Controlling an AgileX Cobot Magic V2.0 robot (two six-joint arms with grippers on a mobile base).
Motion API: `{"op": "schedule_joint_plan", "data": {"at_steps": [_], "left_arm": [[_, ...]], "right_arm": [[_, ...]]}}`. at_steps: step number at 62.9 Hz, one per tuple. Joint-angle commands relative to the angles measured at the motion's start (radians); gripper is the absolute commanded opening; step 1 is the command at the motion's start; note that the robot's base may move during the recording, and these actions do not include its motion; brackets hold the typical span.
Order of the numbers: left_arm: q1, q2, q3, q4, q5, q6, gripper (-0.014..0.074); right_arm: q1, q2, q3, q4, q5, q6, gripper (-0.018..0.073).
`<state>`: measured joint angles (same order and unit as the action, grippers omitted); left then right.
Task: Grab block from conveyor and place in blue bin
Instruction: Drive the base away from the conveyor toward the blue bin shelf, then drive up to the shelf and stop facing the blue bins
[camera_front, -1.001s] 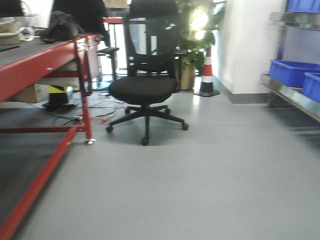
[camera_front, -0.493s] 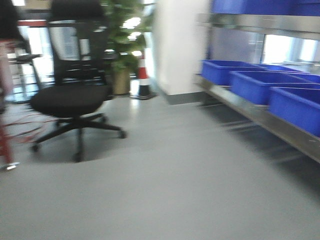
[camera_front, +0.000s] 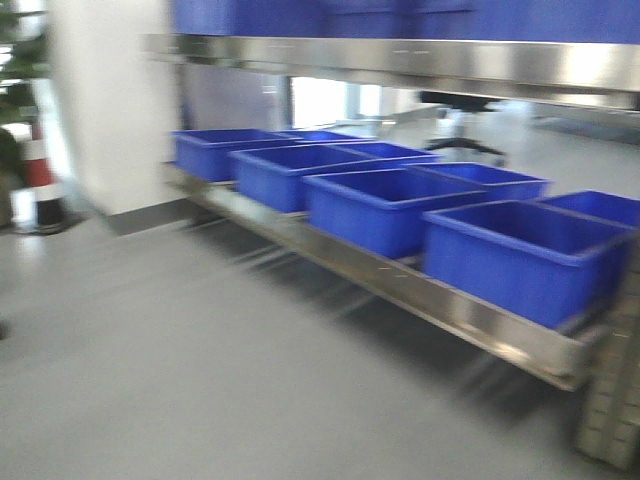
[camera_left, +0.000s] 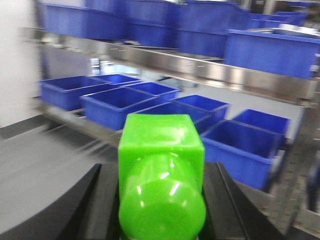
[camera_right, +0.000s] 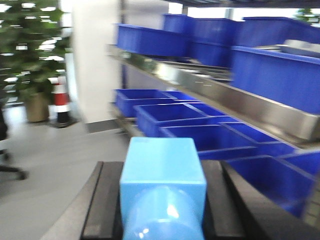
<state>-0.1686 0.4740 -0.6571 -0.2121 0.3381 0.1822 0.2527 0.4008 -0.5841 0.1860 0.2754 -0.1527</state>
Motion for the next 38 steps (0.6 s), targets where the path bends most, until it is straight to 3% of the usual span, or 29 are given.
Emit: {"op": "schedule_joint_plan", "data": {"at_steps": [1,38], "left_arm": [[-0.007,-0.005,-0.001,-0.008,-0.020,0.001,-0.0111],[-0.007,-0.005,-0.001,-0.008,-0.020,0.001,-0.0111]], "right_arm": [[0.003,-0.005,0.003,0.001,-0.023,-0.004,-0.0162],[0.003,-0.005,0.003,0.001,-0.023,-0.004,-0.0162]]}}
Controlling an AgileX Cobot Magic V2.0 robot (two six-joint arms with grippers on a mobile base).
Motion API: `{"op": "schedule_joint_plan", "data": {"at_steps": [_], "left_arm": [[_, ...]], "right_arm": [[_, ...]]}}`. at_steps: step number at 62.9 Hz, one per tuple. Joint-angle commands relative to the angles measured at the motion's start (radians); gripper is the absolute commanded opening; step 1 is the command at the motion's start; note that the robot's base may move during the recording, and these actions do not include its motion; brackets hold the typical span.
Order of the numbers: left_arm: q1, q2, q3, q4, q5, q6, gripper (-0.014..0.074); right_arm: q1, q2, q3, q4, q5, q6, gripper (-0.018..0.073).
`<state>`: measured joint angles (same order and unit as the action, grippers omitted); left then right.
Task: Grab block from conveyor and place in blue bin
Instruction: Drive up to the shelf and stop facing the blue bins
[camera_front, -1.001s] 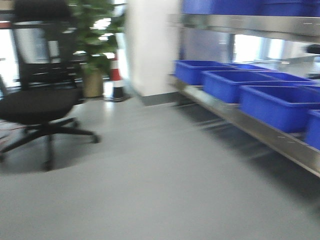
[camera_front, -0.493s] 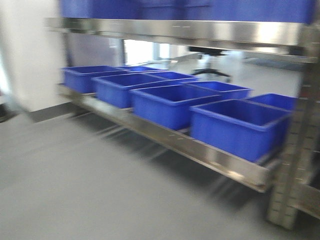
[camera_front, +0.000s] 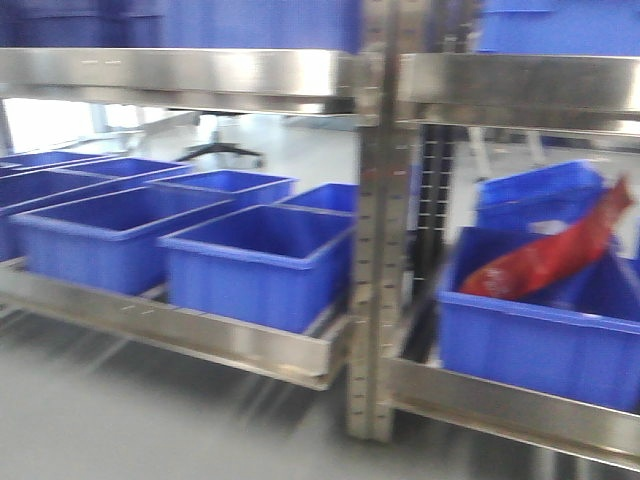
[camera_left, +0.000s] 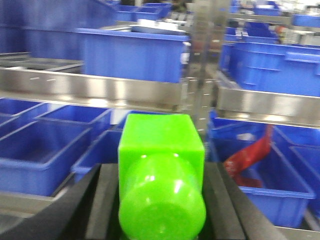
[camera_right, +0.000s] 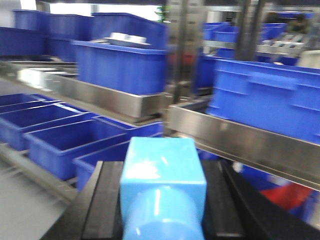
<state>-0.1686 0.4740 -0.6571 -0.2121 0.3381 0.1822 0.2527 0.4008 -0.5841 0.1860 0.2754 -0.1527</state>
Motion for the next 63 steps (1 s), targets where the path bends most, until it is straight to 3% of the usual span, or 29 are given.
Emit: {"op": "schedule_joint_plan", "data": {"at_steps": [1,63], "left_arm": [[-0.007,-0.005,-0.001,-0.008,-0.020,0.001,-0.0111],[-0.007,-0.005,-0.001,-0.008,-0.020,0.001,-0.0111]], "right_arm": [[0.003,-0.005,0.003,0.001,-0.023,-0.004,-0.0162],[0.003,-0.005,0.003,0.001,-0.023,-0.004,-0.0162]]}}
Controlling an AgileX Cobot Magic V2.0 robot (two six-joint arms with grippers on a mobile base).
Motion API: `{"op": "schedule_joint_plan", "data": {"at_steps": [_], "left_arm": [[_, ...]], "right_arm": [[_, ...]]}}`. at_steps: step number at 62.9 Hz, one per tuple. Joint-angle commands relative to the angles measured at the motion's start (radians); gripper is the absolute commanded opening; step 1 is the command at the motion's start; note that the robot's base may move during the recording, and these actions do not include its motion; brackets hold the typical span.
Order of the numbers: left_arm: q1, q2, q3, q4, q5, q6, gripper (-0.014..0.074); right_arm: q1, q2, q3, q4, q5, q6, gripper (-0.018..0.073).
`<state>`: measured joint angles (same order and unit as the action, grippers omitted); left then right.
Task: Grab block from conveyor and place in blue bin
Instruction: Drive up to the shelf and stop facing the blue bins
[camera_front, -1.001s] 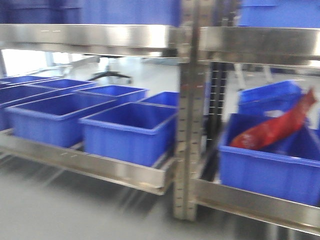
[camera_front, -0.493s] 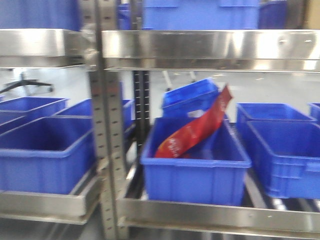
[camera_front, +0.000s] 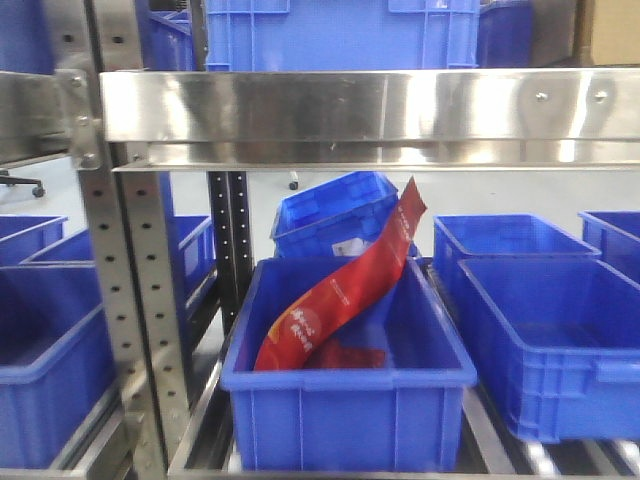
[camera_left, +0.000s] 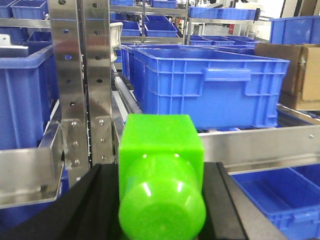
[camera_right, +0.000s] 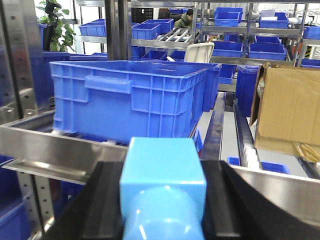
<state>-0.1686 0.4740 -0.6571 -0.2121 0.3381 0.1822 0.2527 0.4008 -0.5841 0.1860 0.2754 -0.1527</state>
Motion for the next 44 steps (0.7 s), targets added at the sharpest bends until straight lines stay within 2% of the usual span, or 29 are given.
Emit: {"op": "schedule_joint_plan", "data": {"at_steps": [1,44], "left_arm": [[-0.007,-0.005,-0.001,-0.008,-0.020,0.001,-0.0111],[-0.007,-0.005,-0.001,-0.008,-0.020,0.001,-0.0111]], "right_arm": [[0.003,-0.005,0.003,0.001,-0.023,-0.004,-0.0162],[0.003,-0.005,0.003,0.001,-0.023,-0.004,-0.0162]]}}
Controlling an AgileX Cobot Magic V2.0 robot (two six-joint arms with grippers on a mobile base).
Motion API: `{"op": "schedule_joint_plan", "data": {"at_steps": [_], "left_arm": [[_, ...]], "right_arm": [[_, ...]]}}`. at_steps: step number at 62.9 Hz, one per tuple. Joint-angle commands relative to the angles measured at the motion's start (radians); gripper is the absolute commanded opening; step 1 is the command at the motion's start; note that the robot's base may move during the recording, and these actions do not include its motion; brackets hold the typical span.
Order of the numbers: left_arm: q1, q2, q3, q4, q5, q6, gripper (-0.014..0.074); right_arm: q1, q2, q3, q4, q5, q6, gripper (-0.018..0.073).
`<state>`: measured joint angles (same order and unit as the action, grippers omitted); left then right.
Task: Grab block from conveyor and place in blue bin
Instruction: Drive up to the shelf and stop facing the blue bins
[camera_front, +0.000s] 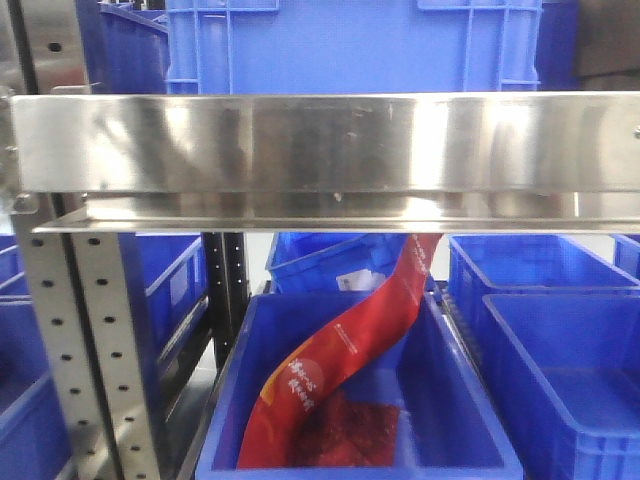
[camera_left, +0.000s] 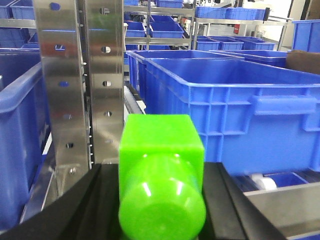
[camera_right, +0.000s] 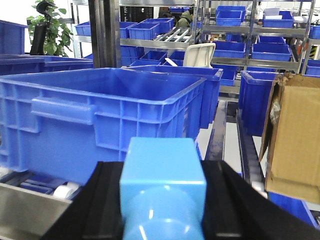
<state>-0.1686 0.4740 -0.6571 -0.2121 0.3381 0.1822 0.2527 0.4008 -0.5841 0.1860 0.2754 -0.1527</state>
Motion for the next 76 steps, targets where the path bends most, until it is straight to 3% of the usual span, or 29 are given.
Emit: {"op": "schedule_joint_plan", "data": {"at_steps": [1,76], "left_arm": [[-0.007,-0.005,-0.001,-0.008,-0.020,0.001,-0.0111],[-0.007,-0.005,-0.001,-0.008,-0.020,0.001,-0.0111]], "right_arm": [[0.003,-0.005,0.003,0.001,-0.023,-0.004,-0.0162],[0.003,-0.005,0.003,0.001,-0.023,-0.004,-0.0162]]}}
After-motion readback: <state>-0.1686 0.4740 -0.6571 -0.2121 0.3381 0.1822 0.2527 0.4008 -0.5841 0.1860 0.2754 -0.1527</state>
